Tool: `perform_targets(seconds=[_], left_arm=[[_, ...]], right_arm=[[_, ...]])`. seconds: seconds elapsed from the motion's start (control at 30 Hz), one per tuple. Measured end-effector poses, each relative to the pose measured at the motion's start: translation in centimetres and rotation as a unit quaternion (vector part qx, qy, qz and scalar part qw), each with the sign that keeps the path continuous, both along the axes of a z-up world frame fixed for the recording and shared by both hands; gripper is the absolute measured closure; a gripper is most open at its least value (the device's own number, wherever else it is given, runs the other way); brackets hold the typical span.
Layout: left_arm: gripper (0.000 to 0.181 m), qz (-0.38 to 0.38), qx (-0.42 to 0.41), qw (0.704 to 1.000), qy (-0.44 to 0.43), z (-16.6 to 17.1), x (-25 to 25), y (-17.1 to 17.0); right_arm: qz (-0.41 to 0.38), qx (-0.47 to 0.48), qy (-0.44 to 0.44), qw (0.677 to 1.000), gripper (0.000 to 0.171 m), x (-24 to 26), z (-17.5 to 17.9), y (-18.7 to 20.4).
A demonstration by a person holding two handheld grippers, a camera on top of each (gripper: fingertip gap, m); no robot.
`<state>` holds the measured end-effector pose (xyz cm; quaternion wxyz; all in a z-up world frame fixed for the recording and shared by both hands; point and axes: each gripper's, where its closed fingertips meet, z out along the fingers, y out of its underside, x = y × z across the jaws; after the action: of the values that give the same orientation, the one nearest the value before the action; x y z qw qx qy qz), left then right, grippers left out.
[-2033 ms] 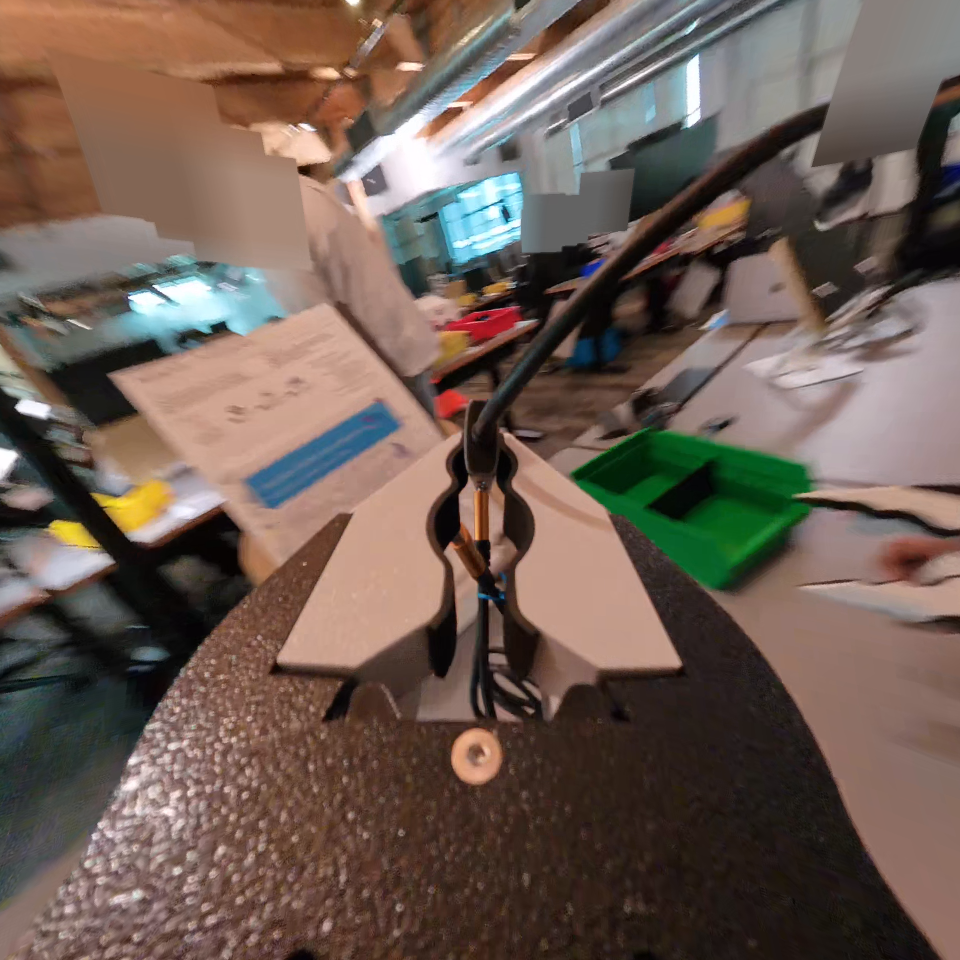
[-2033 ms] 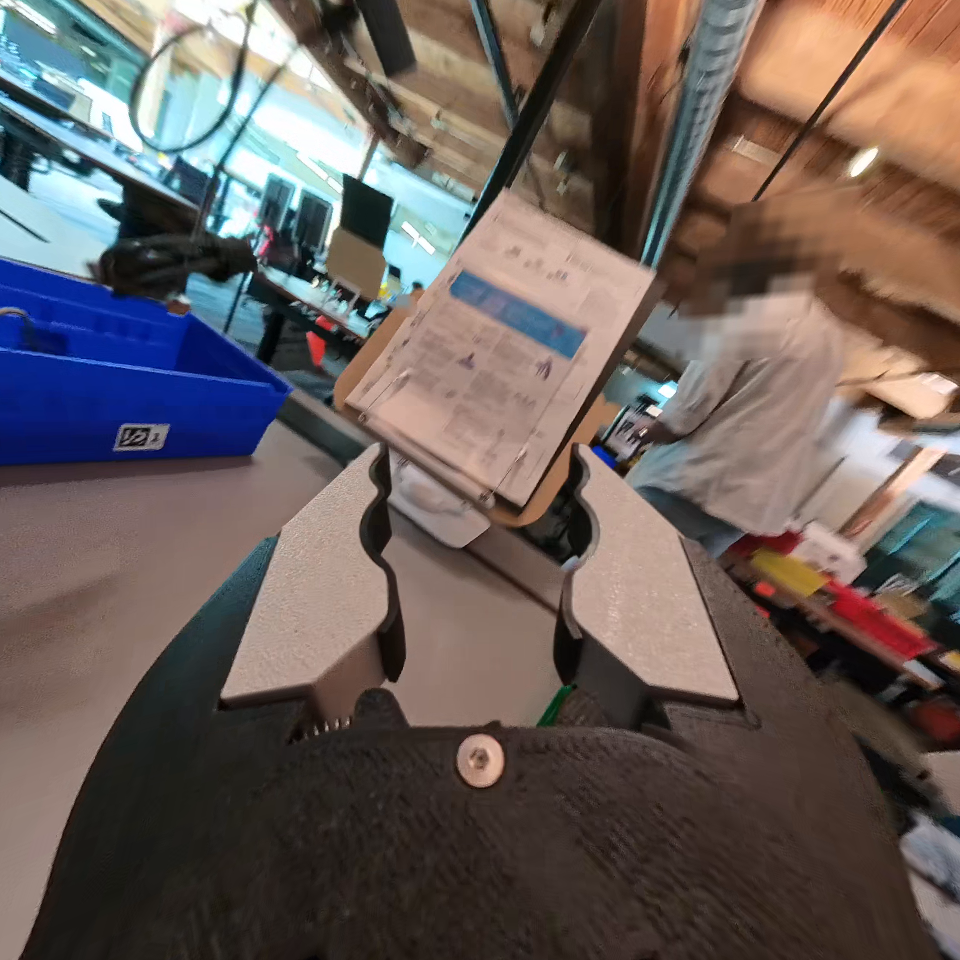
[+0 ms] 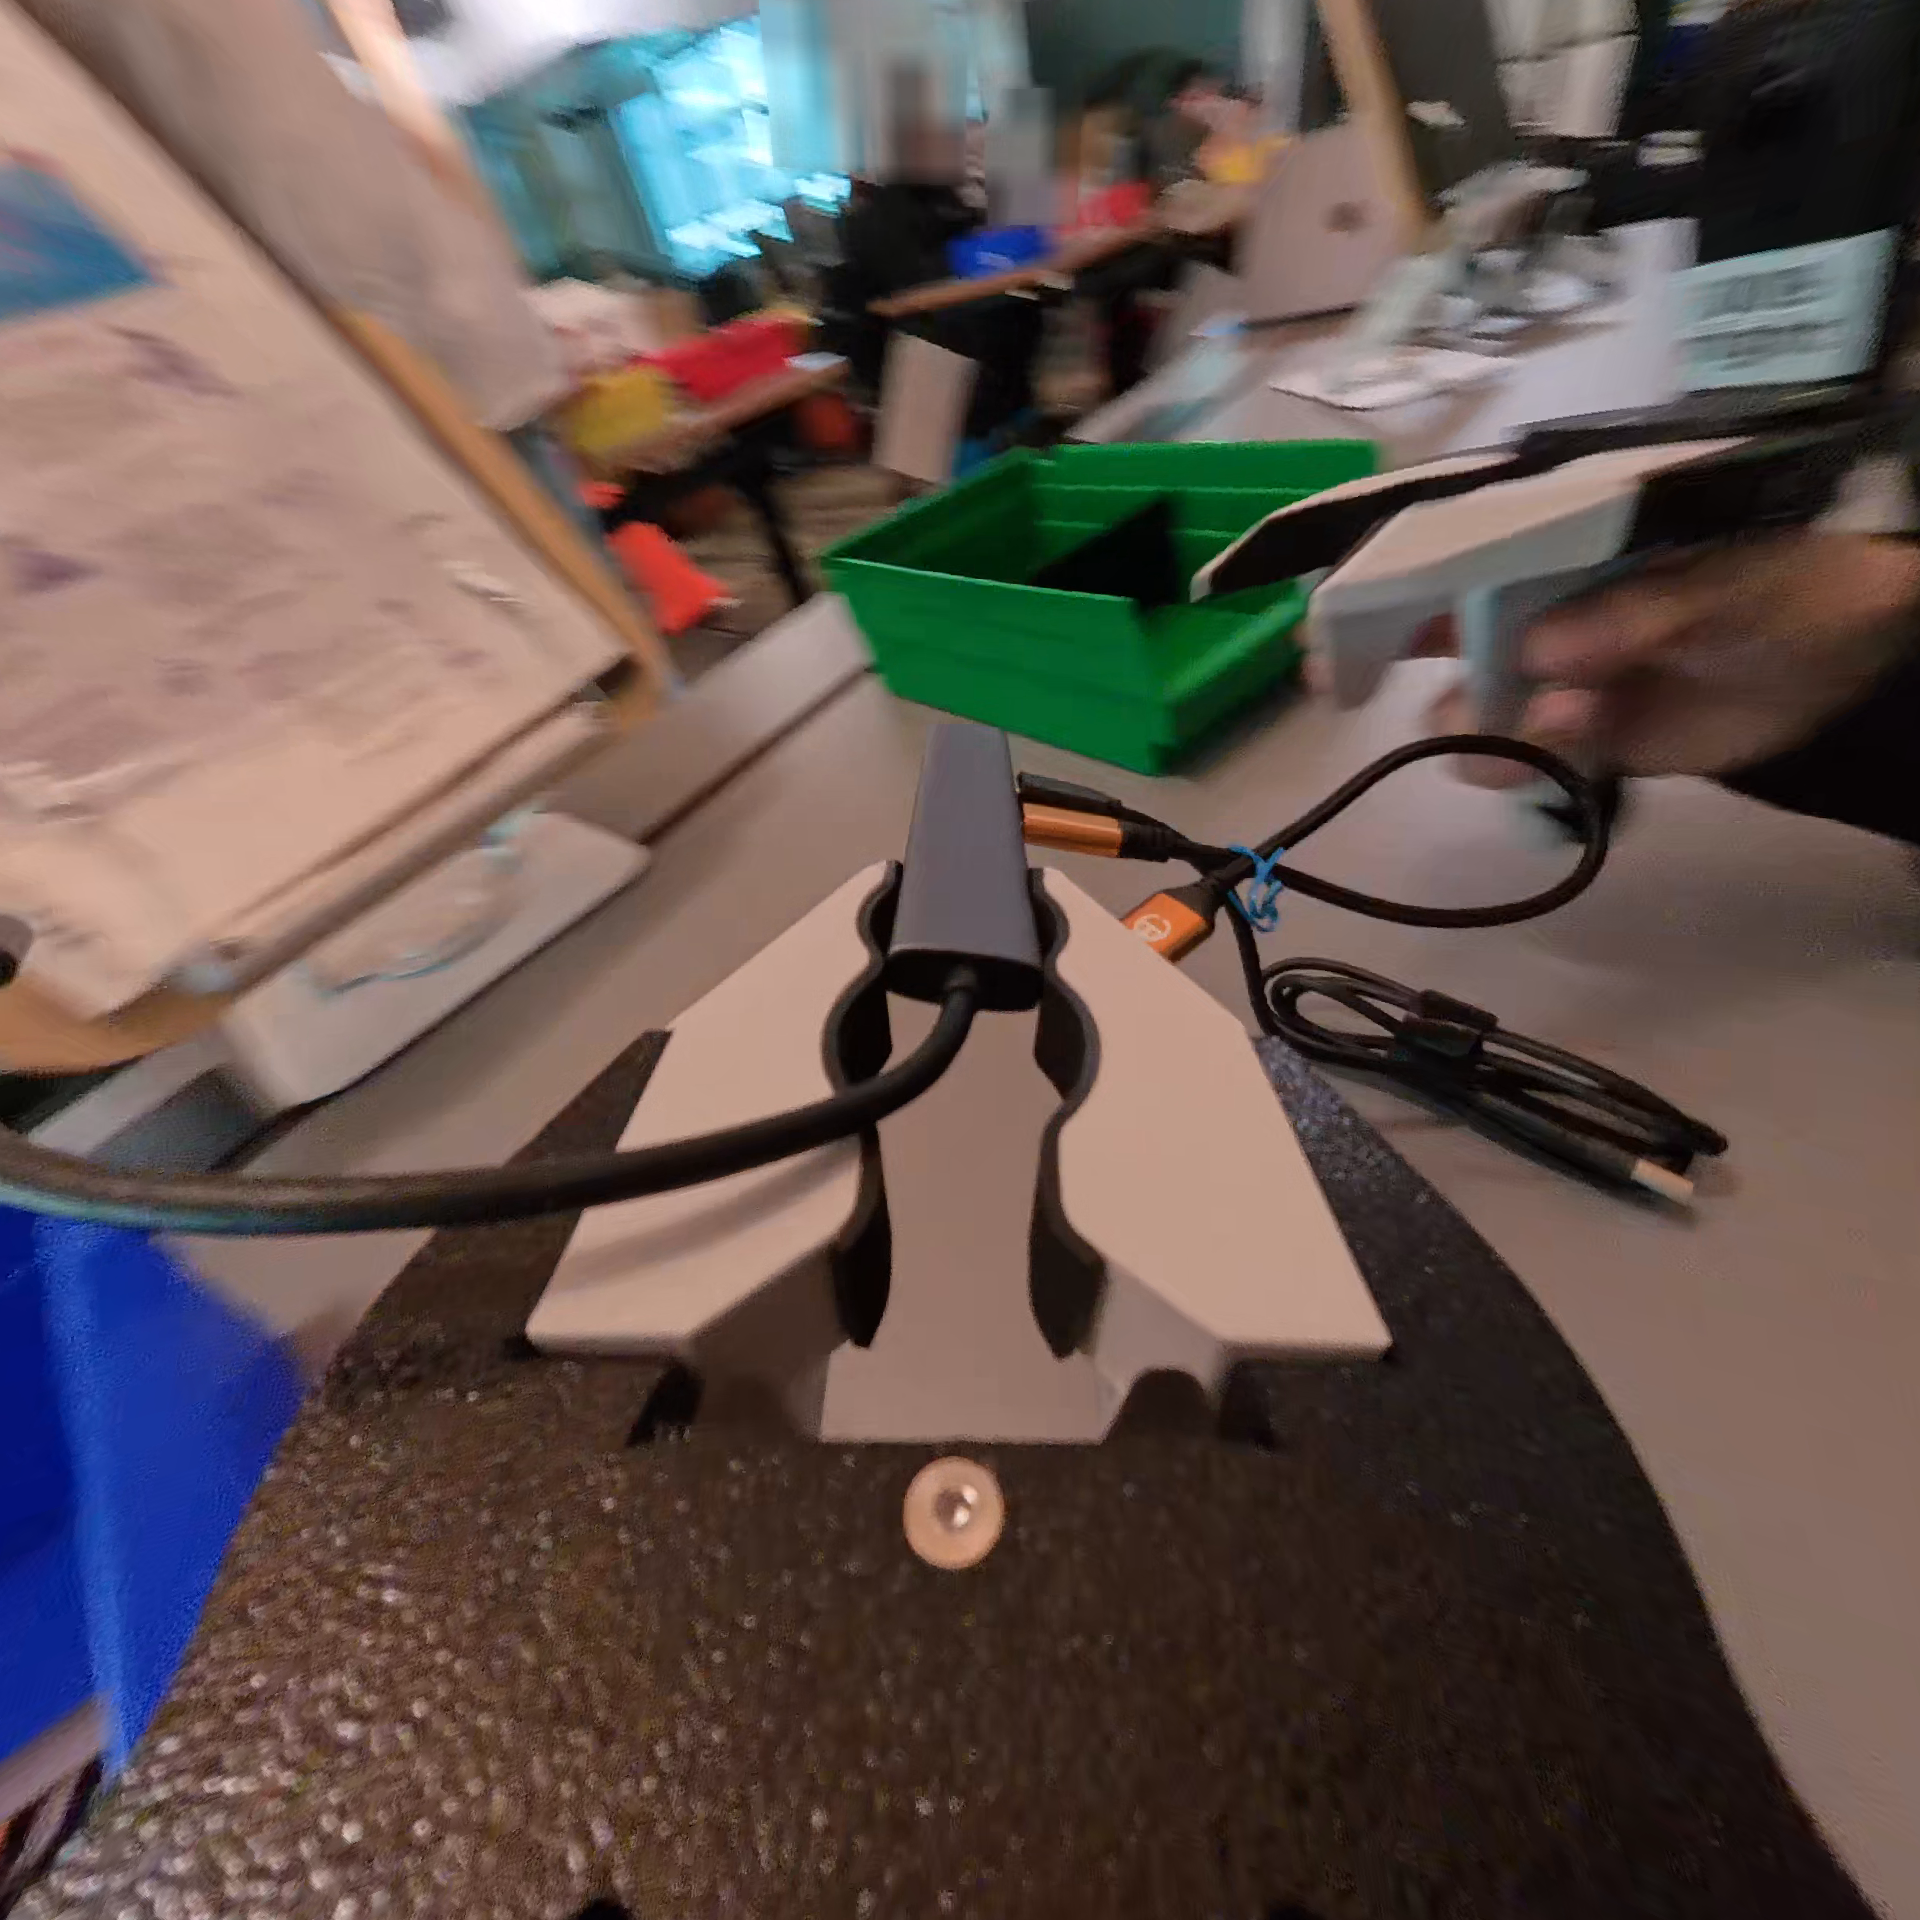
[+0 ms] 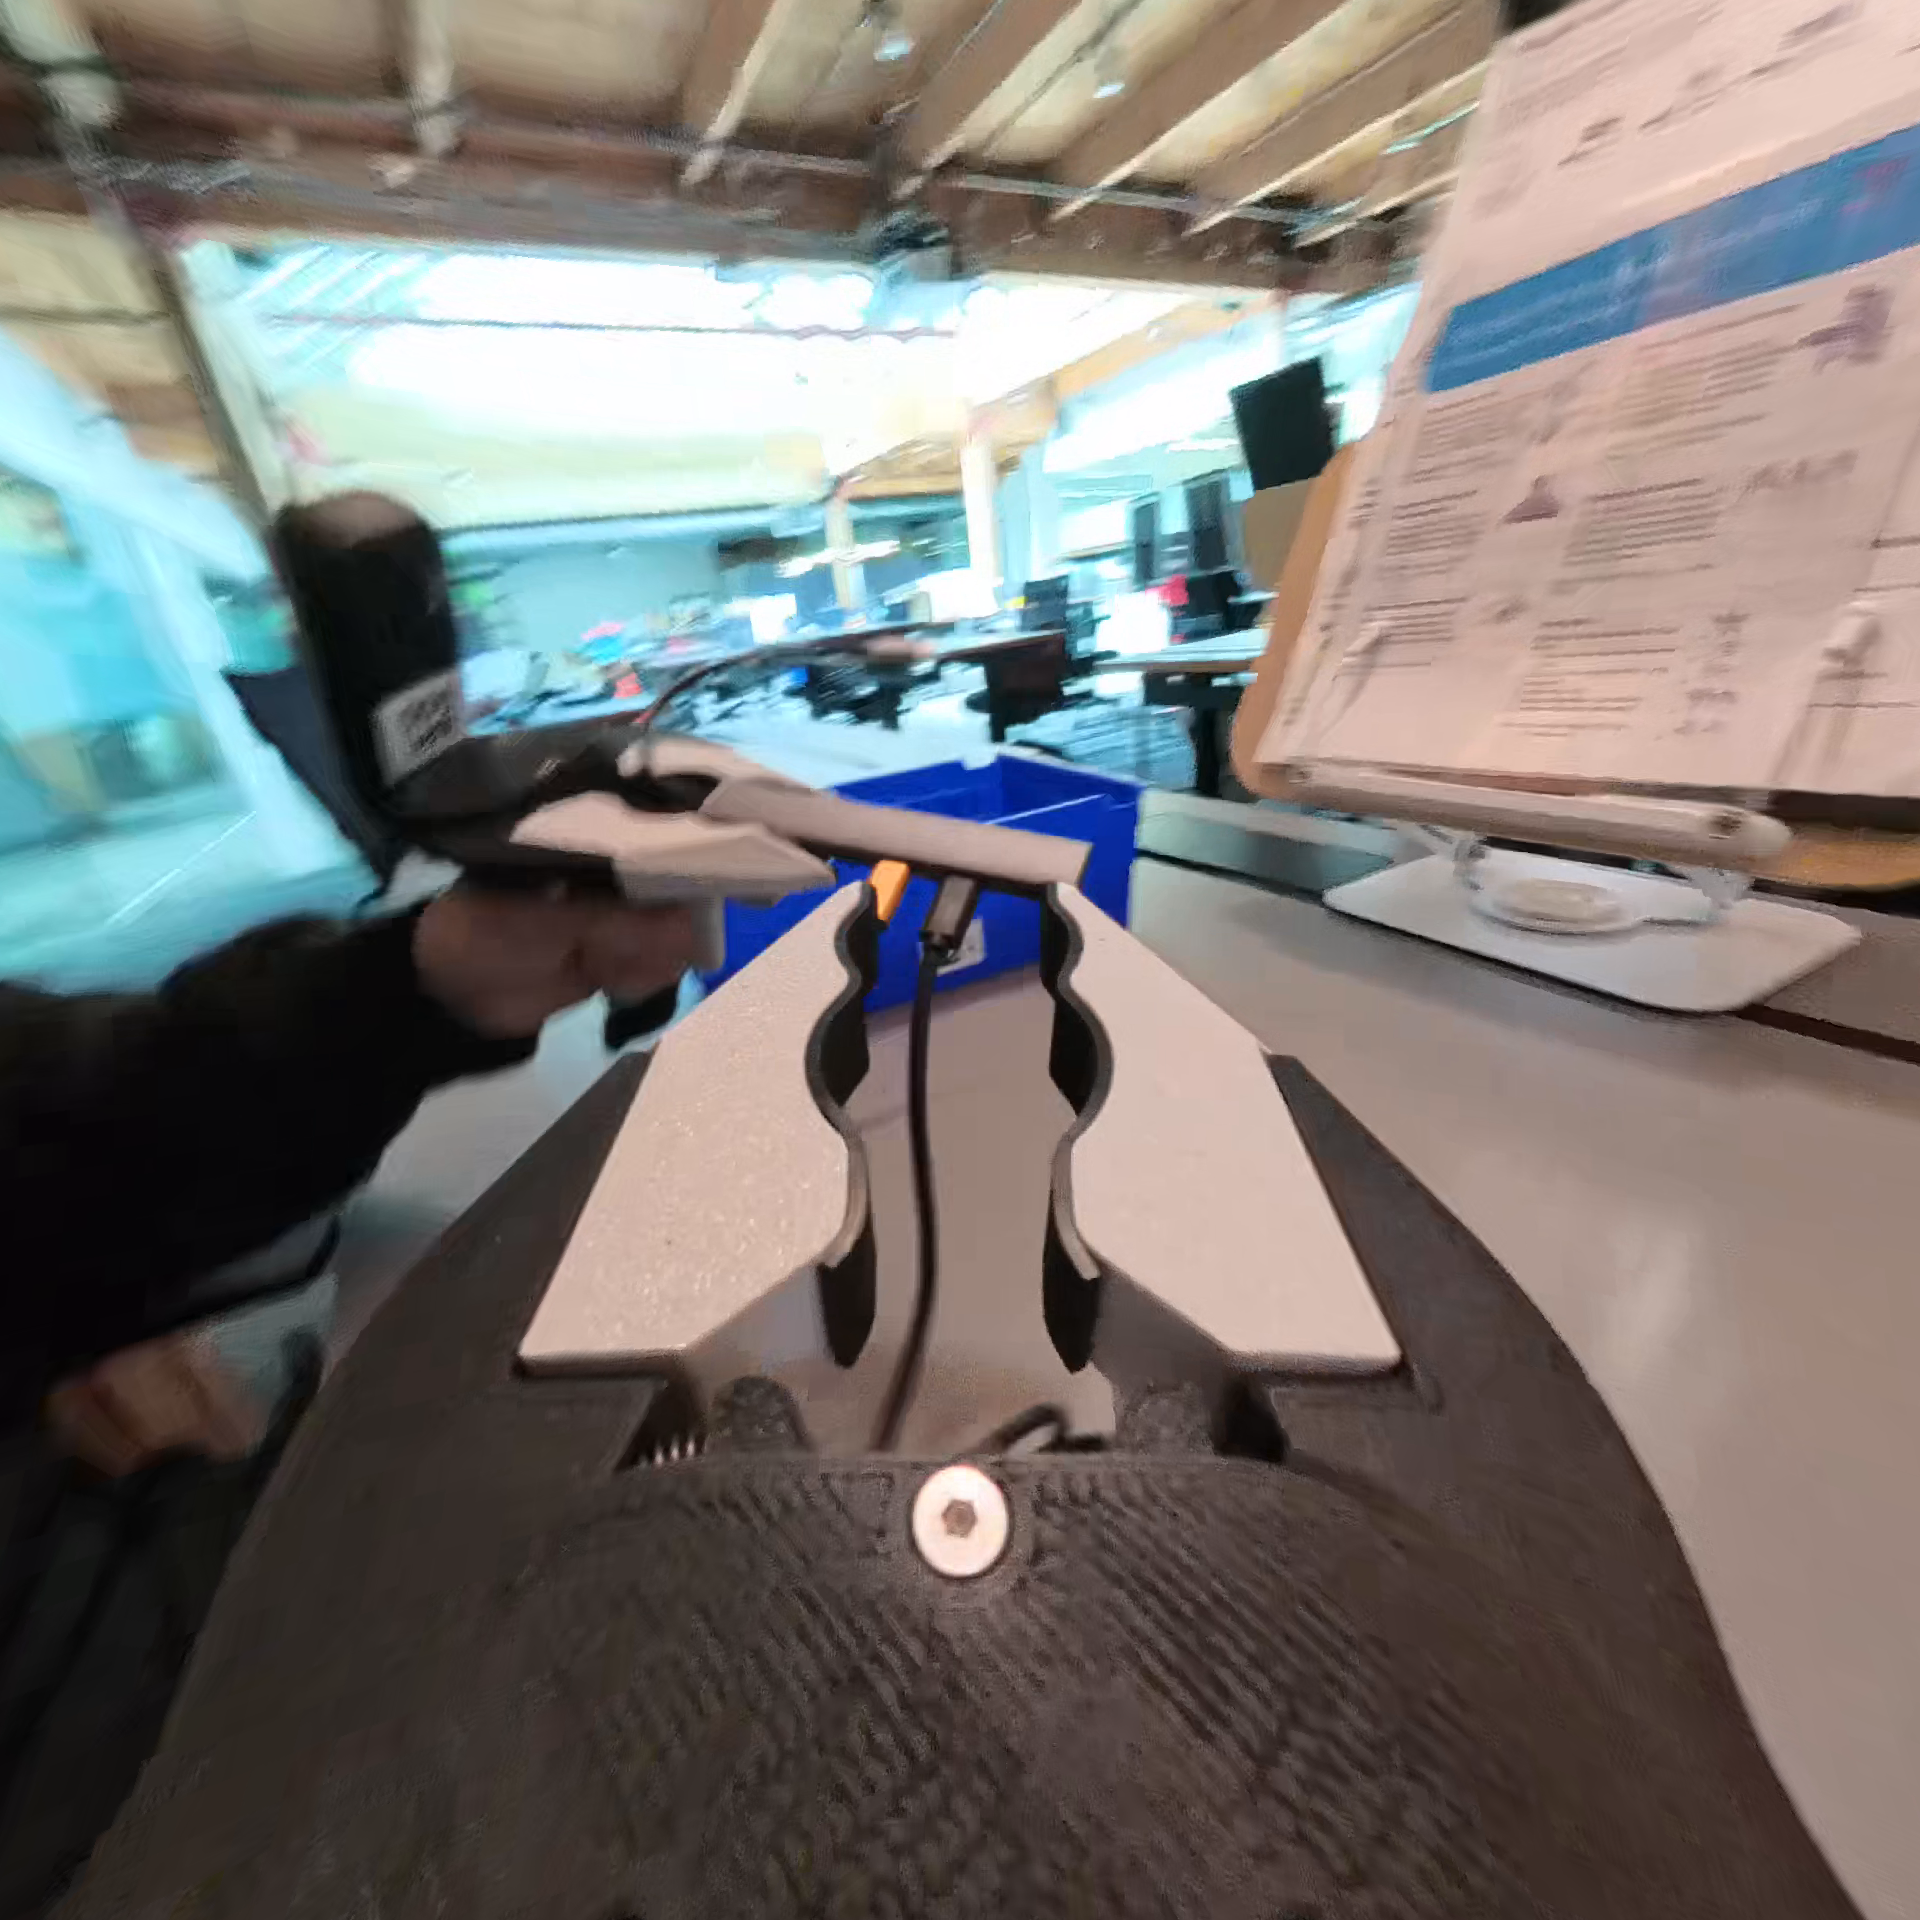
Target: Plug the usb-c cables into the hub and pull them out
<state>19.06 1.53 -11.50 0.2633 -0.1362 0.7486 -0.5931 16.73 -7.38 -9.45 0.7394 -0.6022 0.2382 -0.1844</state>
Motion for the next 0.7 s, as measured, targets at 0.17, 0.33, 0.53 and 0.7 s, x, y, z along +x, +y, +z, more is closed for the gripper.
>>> perform_targets(seconds=[0.17,0.33,0.53,0.7], left_arm=[[0.160,0.125,-0.045,0.987,-0.090,-0.6,0.5,1.7],[0.161,0.138,-0.082,0.978,-0.132,-1.1,-1.1,1.3],[0.160,0.105,-0.092,0.984,-0.112,-2.8,-1.6,0.4],[0.160,0.105,-0.085,0.983,-0.125,-2.9,-1.6,0.3]], right_arm=[[-0.069,-0.085,-0.036,0.993,0.133,0.1,-0.4,3.9],[-0.097,-0.166,-0.070,0.979,0.134,0.2,-2.8,6.9],[-0.080,-0.184,-0.049,0.978,0.153,0.6,-4.8,7.8],[-0.082,-0.155,-0.023,0.984,0.161,1.1,-5.1,7.8]])
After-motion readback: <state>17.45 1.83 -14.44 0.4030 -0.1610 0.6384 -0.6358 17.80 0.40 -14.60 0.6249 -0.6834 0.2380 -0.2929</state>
